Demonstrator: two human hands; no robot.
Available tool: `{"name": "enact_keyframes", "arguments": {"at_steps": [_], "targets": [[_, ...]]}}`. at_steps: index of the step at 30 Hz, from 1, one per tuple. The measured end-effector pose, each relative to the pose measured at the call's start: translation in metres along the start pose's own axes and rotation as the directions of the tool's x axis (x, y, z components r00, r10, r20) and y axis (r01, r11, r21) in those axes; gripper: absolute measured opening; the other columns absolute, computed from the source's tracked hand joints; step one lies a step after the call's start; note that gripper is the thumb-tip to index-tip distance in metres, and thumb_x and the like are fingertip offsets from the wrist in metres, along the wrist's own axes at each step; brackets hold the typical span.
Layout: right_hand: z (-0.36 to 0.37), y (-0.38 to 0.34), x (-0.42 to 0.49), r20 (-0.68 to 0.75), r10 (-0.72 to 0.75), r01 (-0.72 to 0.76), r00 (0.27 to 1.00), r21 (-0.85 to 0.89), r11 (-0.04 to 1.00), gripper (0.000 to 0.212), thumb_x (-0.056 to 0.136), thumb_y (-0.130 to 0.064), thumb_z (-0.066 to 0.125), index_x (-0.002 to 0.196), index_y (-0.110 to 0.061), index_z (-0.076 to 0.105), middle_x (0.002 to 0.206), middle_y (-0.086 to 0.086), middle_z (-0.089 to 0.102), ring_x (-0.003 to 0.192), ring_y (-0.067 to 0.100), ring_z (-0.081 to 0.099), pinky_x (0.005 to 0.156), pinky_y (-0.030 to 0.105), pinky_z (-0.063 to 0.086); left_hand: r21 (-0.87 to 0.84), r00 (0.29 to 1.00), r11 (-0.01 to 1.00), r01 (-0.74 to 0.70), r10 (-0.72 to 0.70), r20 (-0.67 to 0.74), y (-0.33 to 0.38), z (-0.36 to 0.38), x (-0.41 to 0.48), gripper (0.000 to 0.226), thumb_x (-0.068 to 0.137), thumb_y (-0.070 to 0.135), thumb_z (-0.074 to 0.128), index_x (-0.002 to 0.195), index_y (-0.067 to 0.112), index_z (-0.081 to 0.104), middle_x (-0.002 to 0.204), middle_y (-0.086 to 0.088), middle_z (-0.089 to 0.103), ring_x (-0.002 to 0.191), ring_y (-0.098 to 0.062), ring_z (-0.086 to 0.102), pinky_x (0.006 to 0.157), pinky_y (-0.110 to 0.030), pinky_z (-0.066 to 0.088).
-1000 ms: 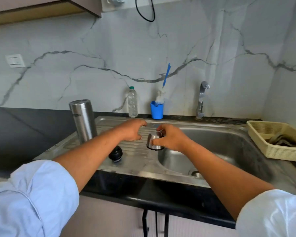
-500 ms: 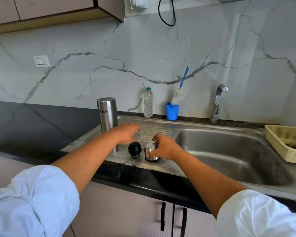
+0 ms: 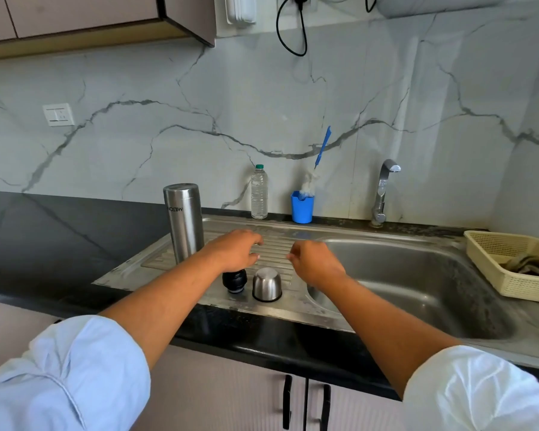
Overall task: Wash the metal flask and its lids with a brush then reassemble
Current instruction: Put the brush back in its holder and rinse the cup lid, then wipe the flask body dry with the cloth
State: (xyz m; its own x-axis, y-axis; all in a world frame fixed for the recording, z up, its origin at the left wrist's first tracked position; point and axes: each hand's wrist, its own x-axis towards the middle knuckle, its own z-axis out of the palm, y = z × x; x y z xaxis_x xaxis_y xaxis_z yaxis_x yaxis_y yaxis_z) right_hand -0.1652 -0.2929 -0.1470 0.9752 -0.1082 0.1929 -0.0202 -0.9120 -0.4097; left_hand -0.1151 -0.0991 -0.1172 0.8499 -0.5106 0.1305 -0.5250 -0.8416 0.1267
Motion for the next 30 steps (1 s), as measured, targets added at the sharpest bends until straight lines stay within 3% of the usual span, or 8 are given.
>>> {"name": "enact_keyframes", "arguments": {"at_steps": [2, 4, 11, 21, 23, 26, 28, 30], "targets": [[-0.006, 0.002, 0.0, 0.016, -0.011, 0.013, 1.0, -0.115, 0.993, 0.034, 0.101, -0.01, 0.054, 0.131, -0.022, 0.063, 0.125, 0.006, 0.065, 0.105, 0.024, 0.065, 0.093, 0.04, 0.057, 0.025, 1.0, 0.999, -0.021, 0.021, -0.013, 0.005, 0.0, 0.001, 0.049, 0.102, 0.031, 0.063, 0.148, 0.024, 0.05, 0.157, -0.004, 0.047, 0.138, -0.024, 0.05, 0.112, -0.041, 0.043], [-0.009, 0.002, 0.001, 0.007, -0.044, 0.044, 0.999, -0.166, 0.985, 0.05, 0.096, -0.005, 0.052, 0.142, -0.026, 0.055, 0.136, 0.006, 0.06, 0.117, 0.026, 0.061, 0.097, 0.042, 0.055, 0.071, 0.999, 0.997, -0.04, 0.042, -0.026, 0.008, -0.001, 0.002, 0.049, 0.101, 0.032, 0.063, 0.148, 0.024, 0.05, 0.156, -0.002, 0.047, 0.135, -0.022, 0.051, 0.111, -0.039, 0.044], [-0.014, -0.026, 0.011, -0.037, -0.131, 0.123, 0.991, -0.173, 0.977, 0.06, 0.099, -0.035, 0.057, 0.155, -0.027, 0.038, 0.162, 0.012, 0.031, 0.145, 0.034, 0.036, 0.113, 0.055, 0.039, 0.306, 0.982, 0.952, -0.027, 0.082, -0.168, -0.007, -0.03, -0.008, 0.058, 0.101, 0.039, 0.061, 0.153, 0.022, 0.043, 0.16, 0.0, 0.041, 0.148, -0.021, 0.036, 0.123, -0.043, 0.024], [-0.021, -0.079, 0.022, -0.082, -0.24, 0.228, 0.967, -0.135, 0.964, 0.06, 0.101, -0.044, 0.055, 0.155, -0.027, 0.037, 0.166, 0.014, 0.023, 0.15, 0.035, 0.026, 0.116, 0.056, 0.032, 0.347, 0.907, 0.928, 0.136, 0.024, -0.421, -0.038, -0.066, -0.027, 0.064, 0.101, 0.041, 0.059, 0.157, 0.022, 0.036, 0.168, 0.0, 0.028, 0.156, -0.022, 0.018, 0.127, -0.043, 0.01], [-0.022, -0.085, 0.023, -0.082, -0.258, 0.246, 0.963, -0.133, 0.96, 0.061, 0.101, -0.044, 0.055, 0.156, -0.026, 0.036, 0.166, 0.014, 0.022, 0.15, 0.035, 0.026, 0.116, 0.056, 0.032, 0.282, 0.859, 0.935, 0.216, -0.044, -0.509, -0.046, -0.068, -0.029, 0.07, 0.099, 0.043, 0.062, 0.158, 0.019, 0.033, 0.169, -0.003, 0.025, 0.156, -0.025, 0.017, 0.127, -0.045, 0.013], [-0.021, -0.092, 0.023, -0.07, -0.277, 0.266, 0.958, -0.141, 0.954, 0.061, 0.101, -0.043, 0.054, 0.157, -0.025, 0.034, 0.166, 0.013, 0.022, 0.151, 0.035, 0.025, 0.117, 0.056, 0.031, 0.052, 0.768, 0.93, 0.363, -0.267, -0.582, -0.055, -0.066, -0.03, 0.089, 0.093, 0.048, 0.07, 0.16, 0.011, 0.023, 0.169, -0.012, 0.018, 0.154, -0.032, 0.017, 0.123, -0.049, 0.02], [-0.019, -0.094, 0.023, -0.068, -0.284, 0.272, 0.957, -0.144, 0.952, 0.061, 0.102, -0.044, 0.053, 0.157, -0.025, 0.034, 0.166, 0.014, 0.022, 0.151, 0.035, 0.025, 0.117, 0.056, 0.031, -0.178, 0.698, 0.88, 0.44, -0.46, -0.549, -0.059, -0.061, -0.028, 0.105, 0.088, 0.053, 0.076, 0.16, 0.007, 0.016, 0.166, -0.017, 0.018, 0.152, -0.036, 0.02, 0.121, -0.05, 0.027], [-0.018, -0.094, 0.023, -0.064, -0.286, 0.276, 0.956, -0.136, 0.952, 0.061, 0.102, -0.044, 0.053, 0.157, -0.025, 0.034, 0.167, 0.013, 0.02, 0.151, 0.034, 0.024, 0.118, 0.057, 0.03, -0.422, 0.634, 0.784, 0.455, -0.618, -0.464, -0.064, -0.055, -0.023, 0.11, 0.079, 0.054, 0.084, 0.156, 0.006, 0.021, 0.16, -0.018, 0.029, 0.146, -0.038, 0.031, 0.115, -0.052, 0.039]]}}
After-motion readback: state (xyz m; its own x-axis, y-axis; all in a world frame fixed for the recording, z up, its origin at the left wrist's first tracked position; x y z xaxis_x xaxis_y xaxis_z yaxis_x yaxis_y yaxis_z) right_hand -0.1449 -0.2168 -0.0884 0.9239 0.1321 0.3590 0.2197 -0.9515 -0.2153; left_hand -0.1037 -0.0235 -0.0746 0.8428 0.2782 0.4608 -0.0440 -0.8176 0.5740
